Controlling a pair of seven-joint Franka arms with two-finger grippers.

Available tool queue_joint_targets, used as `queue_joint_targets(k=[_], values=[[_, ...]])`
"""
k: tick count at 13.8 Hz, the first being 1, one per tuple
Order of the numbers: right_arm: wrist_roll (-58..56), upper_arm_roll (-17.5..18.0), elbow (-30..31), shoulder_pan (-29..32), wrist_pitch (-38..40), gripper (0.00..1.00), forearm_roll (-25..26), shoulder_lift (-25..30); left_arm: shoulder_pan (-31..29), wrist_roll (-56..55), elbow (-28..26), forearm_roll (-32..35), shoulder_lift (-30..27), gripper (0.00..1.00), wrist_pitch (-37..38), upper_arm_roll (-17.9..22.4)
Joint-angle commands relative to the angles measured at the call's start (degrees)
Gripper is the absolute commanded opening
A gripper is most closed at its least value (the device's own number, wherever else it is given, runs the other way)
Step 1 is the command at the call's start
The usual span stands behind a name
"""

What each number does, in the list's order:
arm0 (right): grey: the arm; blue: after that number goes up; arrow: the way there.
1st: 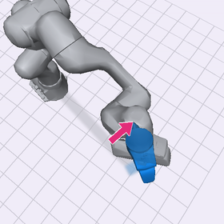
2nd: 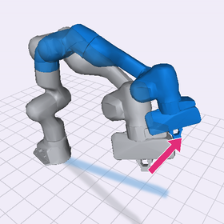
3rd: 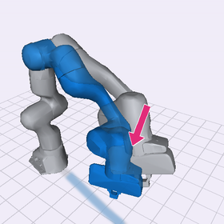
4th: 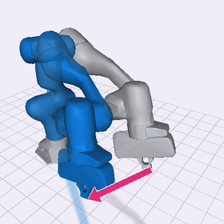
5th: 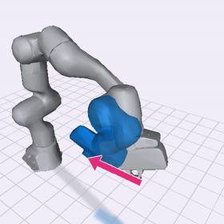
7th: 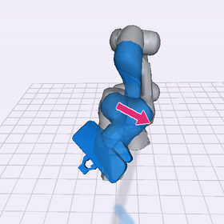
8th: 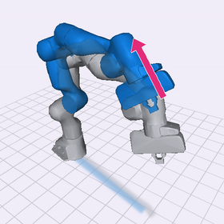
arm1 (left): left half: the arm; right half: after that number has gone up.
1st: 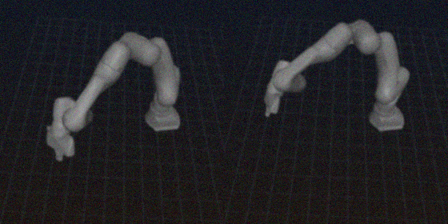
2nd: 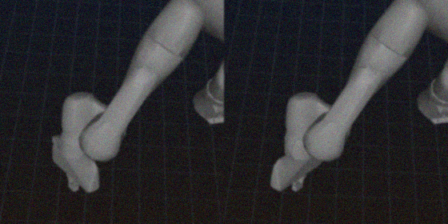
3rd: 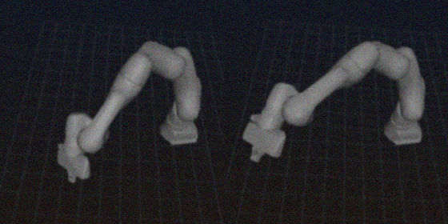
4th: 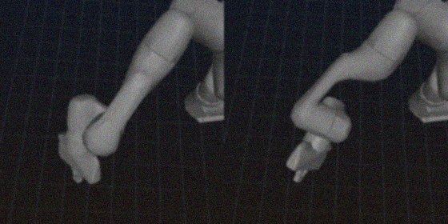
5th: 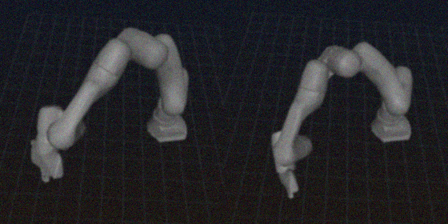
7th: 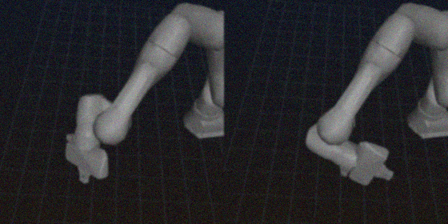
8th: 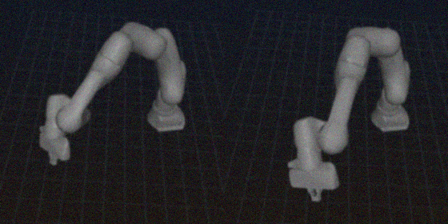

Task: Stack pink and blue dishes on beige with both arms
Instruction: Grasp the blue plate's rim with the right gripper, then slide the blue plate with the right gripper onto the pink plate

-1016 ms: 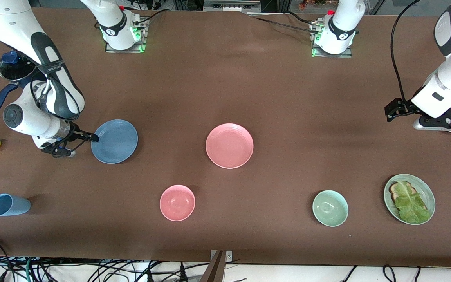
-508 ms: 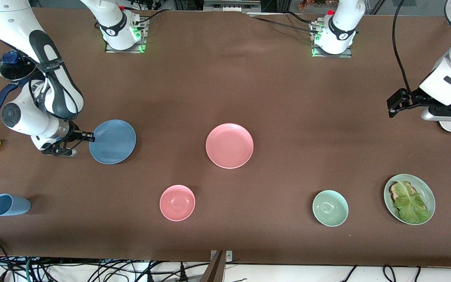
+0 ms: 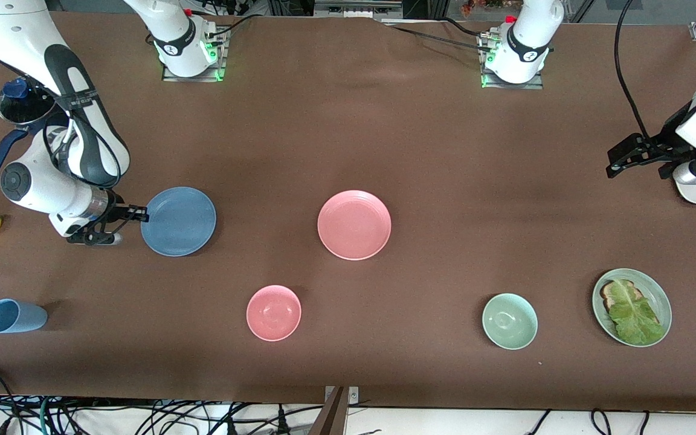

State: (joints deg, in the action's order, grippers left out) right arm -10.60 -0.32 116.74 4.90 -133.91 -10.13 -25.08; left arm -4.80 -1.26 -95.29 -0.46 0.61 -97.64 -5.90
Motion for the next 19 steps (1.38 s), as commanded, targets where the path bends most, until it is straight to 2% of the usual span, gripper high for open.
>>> queue_joint_targets(k=[1, 5, 7, 11, 15, 16, 19], values=[[3.5, 1.3, -5.3, 0.4, 7.4, 0.00, -0.9, 0.4, -0.2, 0.2, 3.1, -1.5, 0.4, 1.00, 2.8, -0.2], [3.9, 2.4, -7.4, 0.4, 13.6, 0.00, -1.2, 3.3, 0.0, 0.3, 3.4, -1.6, 1.1, 1.00, 2.9, -0.4], [5.8, 3.1, -7.3, 0.3, 16.7, 0.00, -4.8, 5.7, 0.7, 0.2, 3.4, -1.6, 1.4, 1.00, 2.9, -0.9], [21.6, 10.8, -6.8, 0.2, 17.3, 0.00, -5.2, 9.3, 0.7, 0.2, 3.7, -1.4, 1.5, 1.00, 2.9, -1.9], [38.7, 18.7, -6.5, -0.1, 13.2, 0.00, -5.2, 9.0, 0.4, 0.3, 3.9, -1.4, 1.5, 1.00, 2.8, -1.8], [42.6, 19.7, -6.1, -0.9, 11.0, 0.00, -5.1, 8.4, 0.1, 0.4, 3.9, -1.5, 1.5, 1.00, 2.8, -1.8], [50.1, 19.9, -5.2, -6.0, 4.0, 0.00, -5.1, 6.5, 0.2, 0.5, 3.9, -1.5, 1.6, 1.00, 2.8, -1.8]])
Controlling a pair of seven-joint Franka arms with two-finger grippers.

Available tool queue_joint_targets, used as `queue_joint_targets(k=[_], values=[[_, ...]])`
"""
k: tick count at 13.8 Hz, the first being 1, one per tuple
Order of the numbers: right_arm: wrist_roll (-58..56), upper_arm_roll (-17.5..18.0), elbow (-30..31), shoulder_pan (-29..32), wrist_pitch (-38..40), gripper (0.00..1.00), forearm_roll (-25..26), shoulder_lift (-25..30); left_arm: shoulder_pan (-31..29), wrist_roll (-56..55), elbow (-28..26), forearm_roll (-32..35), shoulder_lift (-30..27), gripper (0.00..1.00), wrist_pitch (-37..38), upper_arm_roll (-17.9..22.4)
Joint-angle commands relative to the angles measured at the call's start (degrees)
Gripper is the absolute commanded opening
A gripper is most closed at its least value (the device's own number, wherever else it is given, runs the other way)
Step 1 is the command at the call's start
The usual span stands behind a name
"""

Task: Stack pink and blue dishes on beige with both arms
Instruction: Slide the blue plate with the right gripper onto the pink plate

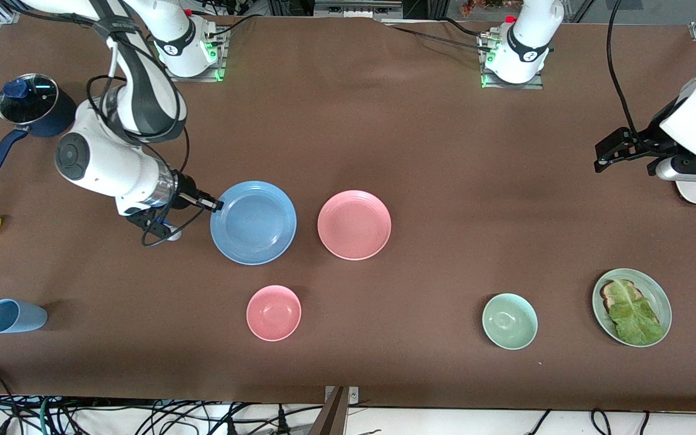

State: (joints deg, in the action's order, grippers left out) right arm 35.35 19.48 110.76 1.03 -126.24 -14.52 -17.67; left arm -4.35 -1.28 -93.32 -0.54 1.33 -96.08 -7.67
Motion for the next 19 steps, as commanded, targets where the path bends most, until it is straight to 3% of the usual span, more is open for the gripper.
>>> queue_joint_targets(k=[1, 8, 12, 19], values=[[7.2, 0.1, 0.7, -4.8, -5.1, 0.00, -0.6, -1.3, 0.0, 0.5, 1.9, -1.4, 0.9, 1.00, 1.2, -0.1], [21.0, -0.1, 0.6, -16.6, -18.5, 0.00, -0.8, -7.0, -0.4, 0.8, 1.8, -1.5, 1.0, 1.00, 1.2, -0.1], [23.2, -0.1, 0.5, -19.5, -24.4, 0.00, -0.7, -9.8, -0.4, 0.8, 1.8, -1.5, 1.0, 1.00, 1.2, -0.1], [24.3, -0.1, 0.3, -22.1, -27.3, 0.00, -0.4, -12.7, -0.2, 0.8, 1.8, -1.5, 1.2, 1.00, 1.2, -0.1]])
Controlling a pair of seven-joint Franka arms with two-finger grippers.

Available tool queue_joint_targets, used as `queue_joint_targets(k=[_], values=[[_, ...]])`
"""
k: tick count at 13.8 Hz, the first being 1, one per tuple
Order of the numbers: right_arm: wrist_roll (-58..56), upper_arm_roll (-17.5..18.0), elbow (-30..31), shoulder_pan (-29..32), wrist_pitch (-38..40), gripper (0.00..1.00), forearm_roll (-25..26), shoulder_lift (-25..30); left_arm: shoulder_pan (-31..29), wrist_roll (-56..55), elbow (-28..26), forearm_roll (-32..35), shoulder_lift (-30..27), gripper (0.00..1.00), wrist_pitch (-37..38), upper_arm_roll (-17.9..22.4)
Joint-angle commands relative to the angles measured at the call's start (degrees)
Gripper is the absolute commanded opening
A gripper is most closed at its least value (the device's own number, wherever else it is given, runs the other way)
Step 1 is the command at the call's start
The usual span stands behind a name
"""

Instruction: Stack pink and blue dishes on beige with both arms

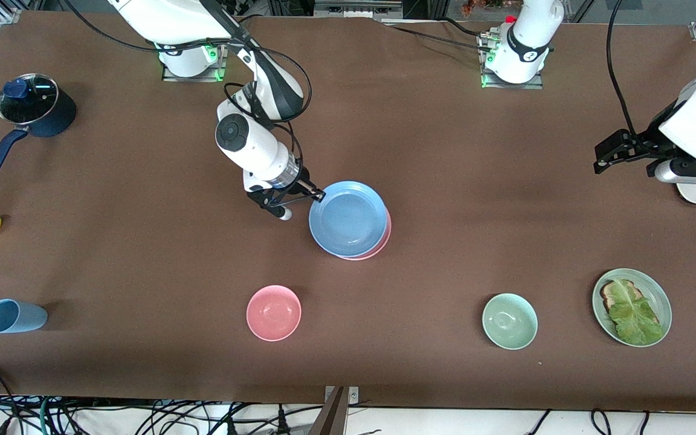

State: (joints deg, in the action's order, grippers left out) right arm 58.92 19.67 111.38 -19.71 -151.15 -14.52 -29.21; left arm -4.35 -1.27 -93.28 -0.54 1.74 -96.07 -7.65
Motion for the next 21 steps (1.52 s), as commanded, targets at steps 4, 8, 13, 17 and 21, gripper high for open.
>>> queue_joint_targets(k=[4, 8, 13, 17, 21], values=[[0.8, -0.3, -0.3, -2.7, -3.9, 0.00, -0.3, -3.0, -0.1, 0.8, 1.8, -1.5, 0.9, 1.00, 1.2, -0.1], [0.7, -0.9, -0.2, -3.0, -4.6, 0.00, -0.2, -3.3, -0.2, 0.8, 1.8, -1.4, 0.9, 1.00, 1.2, 0.0], [0.7, -1.3, -0.4, -3.1, -4.6, 0.00, 0.2, -3.4, -0.3, 0.9, 1.9, -1.5, 0.9, 1.00, 1.2, -0.1], [0.7, -1.5, -0.4, -3.0, -4.5, 1.00, 0.2, -3.0, -0.1, 0.9, 1.9, -1.5, 1.0, 1.00, 1.2, -0.1], [-0.3, -4.8, -0.5, -3.0, 2.6, 1.00, 1.6, 4.5, 0.0, 1.0, 1.9, -1.5, 1.0, 1.00, 1.2, -0.1]])
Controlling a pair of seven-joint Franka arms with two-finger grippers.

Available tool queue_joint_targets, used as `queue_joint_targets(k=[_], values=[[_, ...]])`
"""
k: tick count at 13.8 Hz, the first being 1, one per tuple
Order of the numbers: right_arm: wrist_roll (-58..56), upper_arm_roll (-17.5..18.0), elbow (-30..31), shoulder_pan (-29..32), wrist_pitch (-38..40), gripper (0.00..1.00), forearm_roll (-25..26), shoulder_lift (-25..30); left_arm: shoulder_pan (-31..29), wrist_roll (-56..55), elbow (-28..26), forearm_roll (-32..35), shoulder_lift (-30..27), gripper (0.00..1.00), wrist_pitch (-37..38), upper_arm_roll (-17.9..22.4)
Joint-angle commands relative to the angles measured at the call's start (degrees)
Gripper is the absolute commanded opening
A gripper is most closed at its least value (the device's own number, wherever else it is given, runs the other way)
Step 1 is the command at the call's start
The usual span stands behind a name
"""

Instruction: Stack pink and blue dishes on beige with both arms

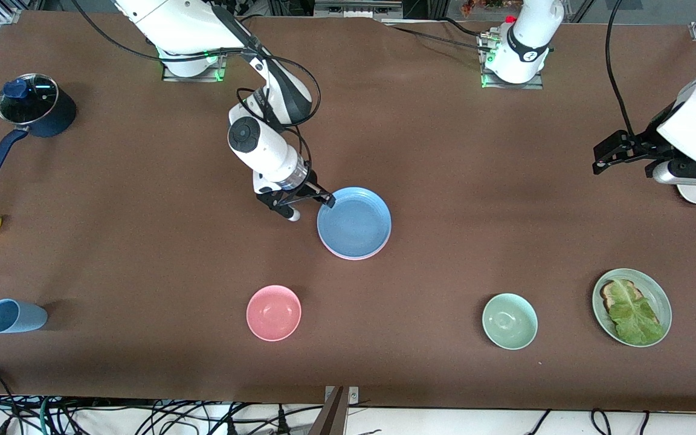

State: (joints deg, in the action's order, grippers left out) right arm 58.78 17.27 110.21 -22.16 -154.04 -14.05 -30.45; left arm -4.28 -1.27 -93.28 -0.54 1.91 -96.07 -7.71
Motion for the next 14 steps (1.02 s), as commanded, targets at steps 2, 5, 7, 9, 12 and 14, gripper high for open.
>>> queue_joint_targets(k=[2, 5, 7, 9, 12, 14], values=[[-1.3, -5.0, 0.0, -0.4, 14.0, 1.00, 7.4, 10.3, 0.0, 0.9, 1.9, -1.5, 0.8, 1.00, 1.2, 0.0], [-9.1, -9.1, -2.3, -0.2, 26.1, 1.00, 14.7, 14.5, 0.0, 0.6, 1.9, -1.5, 0.8, 1.00, 1.2, 0.0], [-19.5, -12.9, -3.9, -0.2, 32.0, 1.00, 14.7, 16.3, 0.0, 0.5, 1.9, -1.6, 0.8, 1.00, 1.2, 0.0], [-29.6, -16.7, -5.5, -0.2, 38.2, 1.00, 14.7, 18.0, 0.0, 0.5, 1.9, -1.5, 0.7, 1.00, 1.2, 0.0], [-41.6, -23.0, -10.7, -0.2, 48.7, 1.00, 14.6, 20.8, -0.3, 0.5, 1.9, -1.6, 0.7, 1.00, 1.2, 0.0], [-45.2, -26.9, -16.1, -0.2, 58.6, 1.00, 14.5, 21.6, -0.4, 0.5, 1.9, -1.6, 0.7, 1.00, 1.3, 0.1]])
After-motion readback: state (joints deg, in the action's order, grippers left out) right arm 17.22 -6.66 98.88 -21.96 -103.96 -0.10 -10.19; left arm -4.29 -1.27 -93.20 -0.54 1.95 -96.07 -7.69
